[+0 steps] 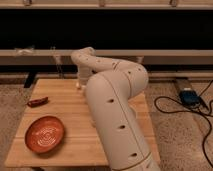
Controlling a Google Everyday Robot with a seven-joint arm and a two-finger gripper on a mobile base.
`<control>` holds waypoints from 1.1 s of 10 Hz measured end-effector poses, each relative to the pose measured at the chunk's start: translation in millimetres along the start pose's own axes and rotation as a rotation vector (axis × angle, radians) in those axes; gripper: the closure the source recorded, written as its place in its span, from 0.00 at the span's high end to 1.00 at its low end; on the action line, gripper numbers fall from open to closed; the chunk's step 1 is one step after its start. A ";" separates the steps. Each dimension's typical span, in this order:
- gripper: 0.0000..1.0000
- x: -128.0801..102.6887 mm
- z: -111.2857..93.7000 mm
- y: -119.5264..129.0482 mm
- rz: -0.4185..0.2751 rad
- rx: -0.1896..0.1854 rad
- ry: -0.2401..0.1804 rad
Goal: Stand the bottle upright
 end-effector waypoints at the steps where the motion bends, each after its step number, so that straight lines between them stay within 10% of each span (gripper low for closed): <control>1: 0.80 9.0 0.2 -1.4 0.021 0.003 0.002; 5: 0.80 39.7 0.6 -13.6 0.083 0.026 0.007; 11: 0.80 19.2 15.6 -43.9 0.023 -0.027 0.013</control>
